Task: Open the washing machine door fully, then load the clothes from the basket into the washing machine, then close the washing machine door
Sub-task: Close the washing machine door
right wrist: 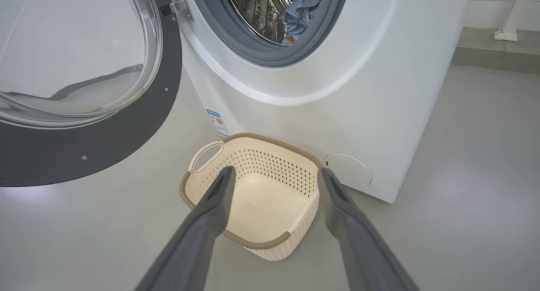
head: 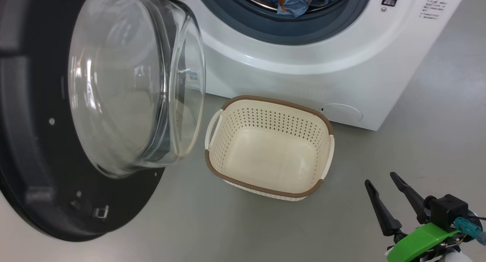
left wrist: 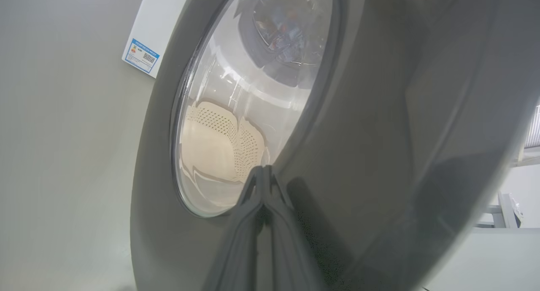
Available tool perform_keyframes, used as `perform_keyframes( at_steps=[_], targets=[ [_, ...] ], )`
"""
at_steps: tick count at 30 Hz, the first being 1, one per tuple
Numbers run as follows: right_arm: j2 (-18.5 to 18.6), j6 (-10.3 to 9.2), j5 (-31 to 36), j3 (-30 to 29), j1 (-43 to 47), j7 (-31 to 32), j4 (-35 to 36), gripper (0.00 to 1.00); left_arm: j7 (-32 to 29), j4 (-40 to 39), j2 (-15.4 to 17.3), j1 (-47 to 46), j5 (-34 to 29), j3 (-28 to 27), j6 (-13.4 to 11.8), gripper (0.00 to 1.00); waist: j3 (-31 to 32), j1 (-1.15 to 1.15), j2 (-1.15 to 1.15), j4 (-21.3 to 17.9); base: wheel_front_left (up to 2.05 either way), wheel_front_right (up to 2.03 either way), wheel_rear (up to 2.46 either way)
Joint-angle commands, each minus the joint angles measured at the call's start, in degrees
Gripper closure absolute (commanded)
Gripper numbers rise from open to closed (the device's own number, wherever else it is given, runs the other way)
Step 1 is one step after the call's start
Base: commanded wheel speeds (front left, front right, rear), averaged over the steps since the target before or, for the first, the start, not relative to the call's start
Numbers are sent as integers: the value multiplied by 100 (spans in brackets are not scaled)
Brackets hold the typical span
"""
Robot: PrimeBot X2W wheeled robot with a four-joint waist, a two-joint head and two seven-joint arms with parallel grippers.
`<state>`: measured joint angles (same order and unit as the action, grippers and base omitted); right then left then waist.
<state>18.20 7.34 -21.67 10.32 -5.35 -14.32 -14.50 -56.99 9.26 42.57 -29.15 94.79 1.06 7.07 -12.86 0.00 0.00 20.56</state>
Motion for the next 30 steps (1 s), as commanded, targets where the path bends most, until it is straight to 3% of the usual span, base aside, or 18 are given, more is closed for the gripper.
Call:
perform_keyframes(
  at_steps=[1,16,30],
  targets=[
    [39,14,11,82,75,-68,143,0,-73,-293,294,-69,49,-274,42,100,25,0,0,-78,0,0,0],
    [-121,14,11,-11,166,-68,165,0,-460,-1173,-228,-106,322,-237,42,100,200,0,0,-589,0,0,0],
    [-333,14,14,-16,103,-68,155,0,-343,-1526,-873,-616,-49,122,42,100,266,0,0,-1242,0,0,0]
  ],
)
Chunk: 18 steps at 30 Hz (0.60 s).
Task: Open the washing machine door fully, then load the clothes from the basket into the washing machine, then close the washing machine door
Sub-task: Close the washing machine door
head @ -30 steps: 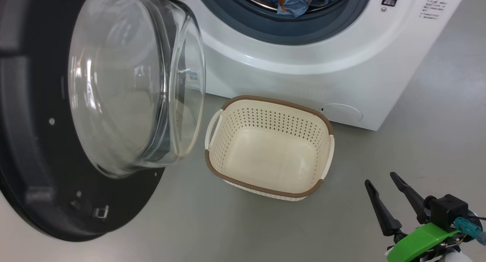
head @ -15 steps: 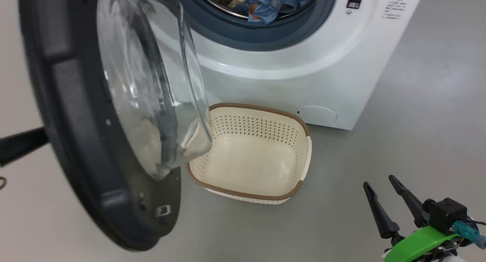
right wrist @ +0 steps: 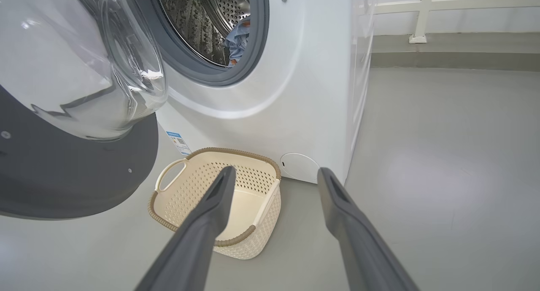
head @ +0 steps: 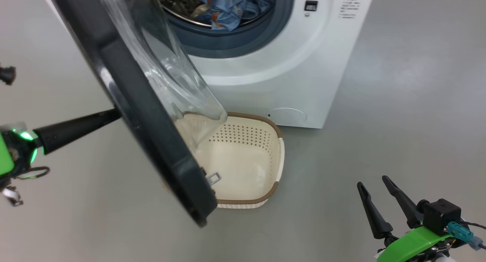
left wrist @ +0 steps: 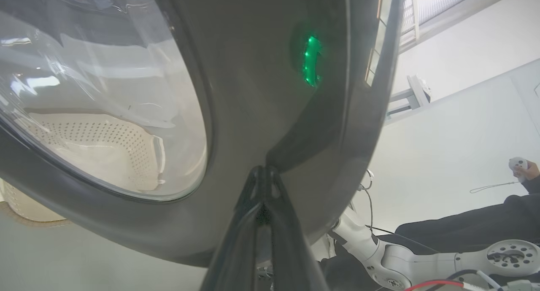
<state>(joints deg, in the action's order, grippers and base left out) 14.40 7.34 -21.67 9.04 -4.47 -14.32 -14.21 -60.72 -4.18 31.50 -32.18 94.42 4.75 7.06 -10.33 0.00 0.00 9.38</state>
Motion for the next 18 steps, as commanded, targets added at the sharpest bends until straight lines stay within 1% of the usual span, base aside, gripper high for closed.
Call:
perform_keyframes(
  at_steps=[1,14,18],
  targets=[
    [27,14,14,108,10,-68,124,0,72,-184,186,-373,-71,-227,43,100,7,0,0,-179,0,0,0],
    [-195,14,30,73,-87,-68,149,0,365,222,-420,-998,-522,221,43,100,-132,0,0,-852,0,0,0],
    [-254,14,41,66,-120,-68,166,0,508,360,-494,-1179,-695,283,43,100,-209,0,0,-1021,0,0,0]
  ],
)
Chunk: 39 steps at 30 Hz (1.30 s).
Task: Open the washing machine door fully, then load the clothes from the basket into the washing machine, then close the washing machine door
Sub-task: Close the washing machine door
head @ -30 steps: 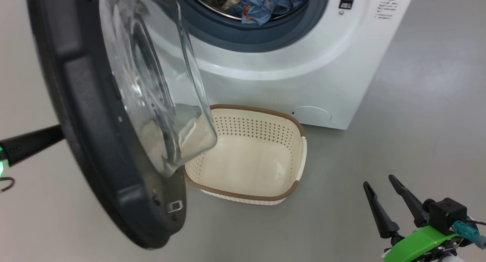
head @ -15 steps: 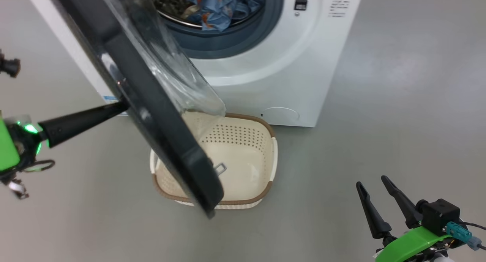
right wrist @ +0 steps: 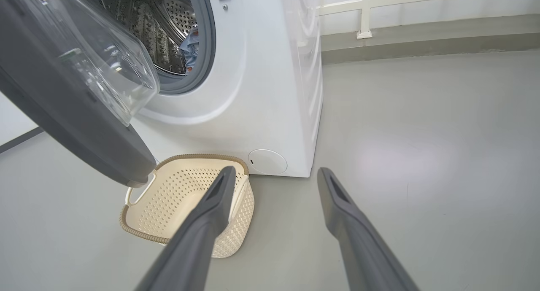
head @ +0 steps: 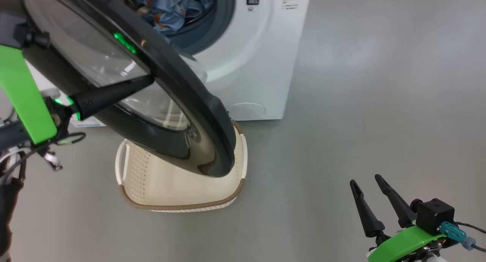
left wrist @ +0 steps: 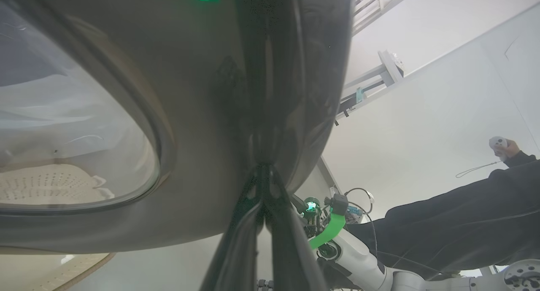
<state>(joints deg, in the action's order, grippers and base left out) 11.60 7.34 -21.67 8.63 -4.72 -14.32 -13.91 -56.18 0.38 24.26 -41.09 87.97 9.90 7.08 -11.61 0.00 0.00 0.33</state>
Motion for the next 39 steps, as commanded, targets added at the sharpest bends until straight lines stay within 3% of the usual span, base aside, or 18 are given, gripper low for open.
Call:
perform_keyframes(
  at_steps=[1,11,21,23,24,26,28,29,39],
  targets=[
    [17,14,42,96,-104,-68,138,0,106,-66,212,-330,-80,-236,41,100,-99,0,0,-143,0,0,0],
    [-13,14,65,-5,-109,-68,150,0,461,104,183,-425,-217,-262,41,100,-167,0,0,-142,0,0,0],
    [78,14,66,25,-83,-68,111,0,964,161,350,215,-230,-500,41,98,17,0,0,142,0,0,0],
    [112,14,57,25,-63,-68,105,0,1083,174,407,400,-256,-555,41,83,62,0,0,197,0,0,0],
    [130,14,51,24,-50,-68,104,0,1143,185,419,496,-245,-588,41,67,83,0,0,224,0,0,0],
    [162,14,43,17,-28,-68,107,0,1272,198,464,669,-261,-647,41,53,114,0,0,273,0,0,0],
    [190,14,37,10,0,-68,110,0,1408,228,477,838,-245,-707,41,9,144,0,0,315,0,0,0],
    [203,14,34,13,12,-68,110,0,1479,243,495,921,-253,-737,41,0,157,0,0,328,0,0,0],
    [314,14,14,-2,96,-68,116,0,2242,345,559,1791,-295,-916,41,0,241,0,0,384,0,0,0]
  ],
)
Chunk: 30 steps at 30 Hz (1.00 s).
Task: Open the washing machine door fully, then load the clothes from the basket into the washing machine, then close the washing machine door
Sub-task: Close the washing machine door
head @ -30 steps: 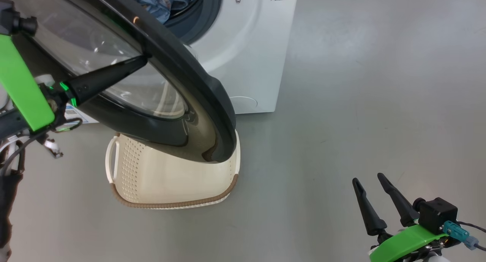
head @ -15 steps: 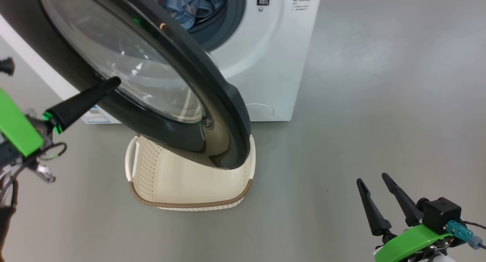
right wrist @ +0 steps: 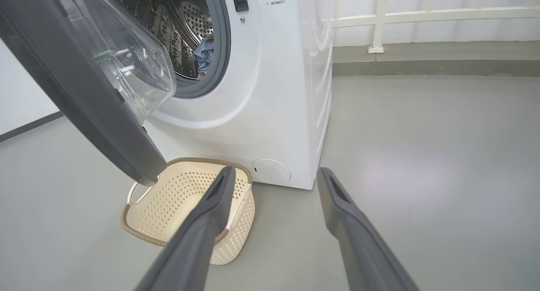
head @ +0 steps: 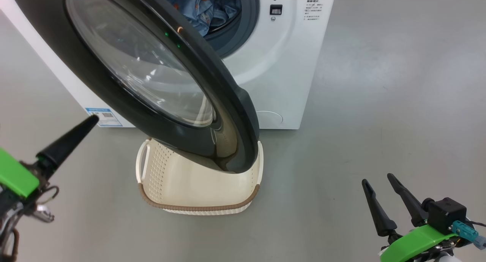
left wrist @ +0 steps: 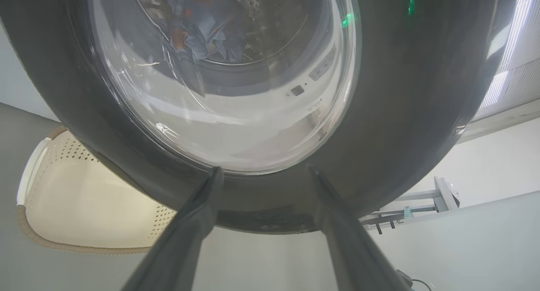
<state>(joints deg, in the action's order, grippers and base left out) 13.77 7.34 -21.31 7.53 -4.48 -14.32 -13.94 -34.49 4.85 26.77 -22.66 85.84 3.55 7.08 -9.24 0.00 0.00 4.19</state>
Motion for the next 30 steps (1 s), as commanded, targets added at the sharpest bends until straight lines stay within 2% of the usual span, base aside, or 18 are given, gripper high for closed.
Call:
perform_keyframes(
  at_steps=[1,11,19,30],
  targets=[
    [120,14,-27,97,89,-68,118,0,272,-85,277,113,-68,-309,41,0,10,0,0,-3,0,0,0],
    [189,14,-28,-10,211,-68,149,0,1297,-27,248,901,-181,-144,41,0,27,0,0,-72,0,0,0],
    [217,14,-30,-85,277,-68,166,0,2008,122,366,1217,-260,74,41,0,49,0,0,-207,0,0,0],
    [228,14,-23,-183,371,-68,195,0,3682,242,561,1597,-664,792,41,0,104,0,0,-454,0,0,0]
  ],
)
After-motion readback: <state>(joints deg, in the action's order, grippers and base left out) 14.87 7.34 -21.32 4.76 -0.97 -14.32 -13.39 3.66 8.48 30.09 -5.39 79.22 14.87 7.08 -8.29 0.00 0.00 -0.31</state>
